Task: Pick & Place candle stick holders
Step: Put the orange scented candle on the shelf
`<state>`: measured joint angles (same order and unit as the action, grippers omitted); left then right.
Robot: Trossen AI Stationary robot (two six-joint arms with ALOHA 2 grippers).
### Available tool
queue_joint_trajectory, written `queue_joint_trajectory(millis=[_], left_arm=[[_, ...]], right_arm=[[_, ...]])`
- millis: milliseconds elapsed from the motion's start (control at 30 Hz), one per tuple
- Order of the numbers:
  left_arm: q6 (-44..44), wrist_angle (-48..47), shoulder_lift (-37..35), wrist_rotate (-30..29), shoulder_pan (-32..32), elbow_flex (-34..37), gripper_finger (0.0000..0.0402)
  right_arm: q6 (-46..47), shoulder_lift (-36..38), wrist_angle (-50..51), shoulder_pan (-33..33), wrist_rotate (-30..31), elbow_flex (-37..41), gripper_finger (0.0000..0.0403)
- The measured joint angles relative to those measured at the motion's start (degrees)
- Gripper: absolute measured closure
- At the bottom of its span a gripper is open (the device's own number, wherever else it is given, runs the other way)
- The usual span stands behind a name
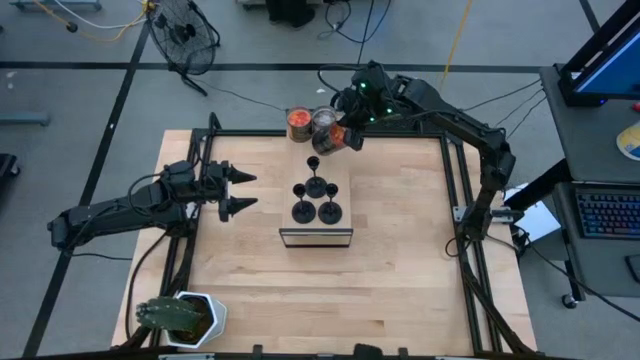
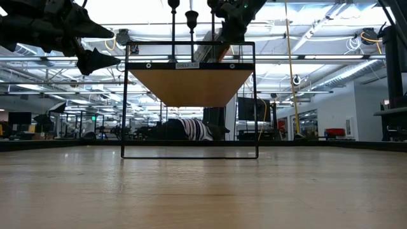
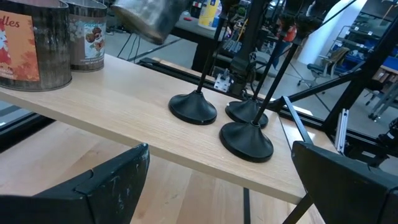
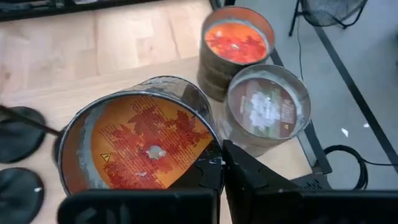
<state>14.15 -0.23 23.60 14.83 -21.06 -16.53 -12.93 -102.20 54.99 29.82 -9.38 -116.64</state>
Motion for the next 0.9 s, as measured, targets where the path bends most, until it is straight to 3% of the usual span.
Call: queue_joint_trajectory(millis=[900], left_arm=[[0.57, 0.02, 0.02, -1.44, -0.01, 0.0, 0.0004]], right_arm=[[-5.86, -7.71, -3.9, -1.81, -0.91, 0.0, 0.0403]])
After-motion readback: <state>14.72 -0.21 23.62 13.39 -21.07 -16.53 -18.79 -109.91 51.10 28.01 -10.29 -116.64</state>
